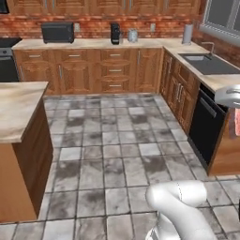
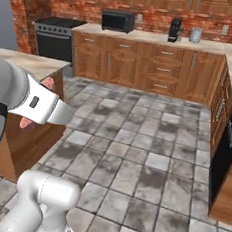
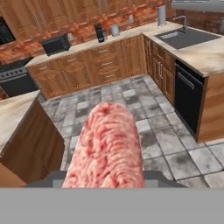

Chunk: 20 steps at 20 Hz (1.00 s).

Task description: Transport the steak and squash to the fridge. Place the steak on the rack containing meat and place the squash on the rack containing the vegetable, ensuring meats and vegetables are on different racks.

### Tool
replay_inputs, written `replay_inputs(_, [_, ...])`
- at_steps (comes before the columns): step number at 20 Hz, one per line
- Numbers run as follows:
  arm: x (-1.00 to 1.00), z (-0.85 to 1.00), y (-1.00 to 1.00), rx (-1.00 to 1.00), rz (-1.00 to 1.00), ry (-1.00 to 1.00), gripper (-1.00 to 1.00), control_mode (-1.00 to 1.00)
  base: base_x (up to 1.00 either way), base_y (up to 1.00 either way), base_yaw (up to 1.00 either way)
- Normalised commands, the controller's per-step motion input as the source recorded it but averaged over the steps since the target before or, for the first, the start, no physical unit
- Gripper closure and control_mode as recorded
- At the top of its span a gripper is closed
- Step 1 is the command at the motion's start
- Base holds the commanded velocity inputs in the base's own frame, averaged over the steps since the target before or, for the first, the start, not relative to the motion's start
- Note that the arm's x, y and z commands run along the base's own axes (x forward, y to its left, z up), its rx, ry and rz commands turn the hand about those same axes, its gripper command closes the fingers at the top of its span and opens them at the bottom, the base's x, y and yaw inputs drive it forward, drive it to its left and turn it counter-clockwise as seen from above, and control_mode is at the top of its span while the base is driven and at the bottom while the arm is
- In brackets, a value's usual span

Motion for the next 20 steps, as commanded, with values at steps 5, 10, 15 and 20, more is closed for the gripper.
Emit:
replay_inputs(5, [0.00,0.00,0.00,0.00,0.00,0.00,1.00,1.00,1.00,0.00,0.03])
replay_inputs(10, [0.00,0.00,0.00,0.00,0.00,0.00,1.00,1.00,1.00,0.00,0.06])
replay_inputs(15, [0.00,0.00,0.00,0.00,0.00,0.00,1.00,1.00,1.00,0.00,0.11])
replay_inputs(20, [0.00,0.00,0.00,0.00,0.00,0.00,1.00,1.00,1.00,0.00,0.12])
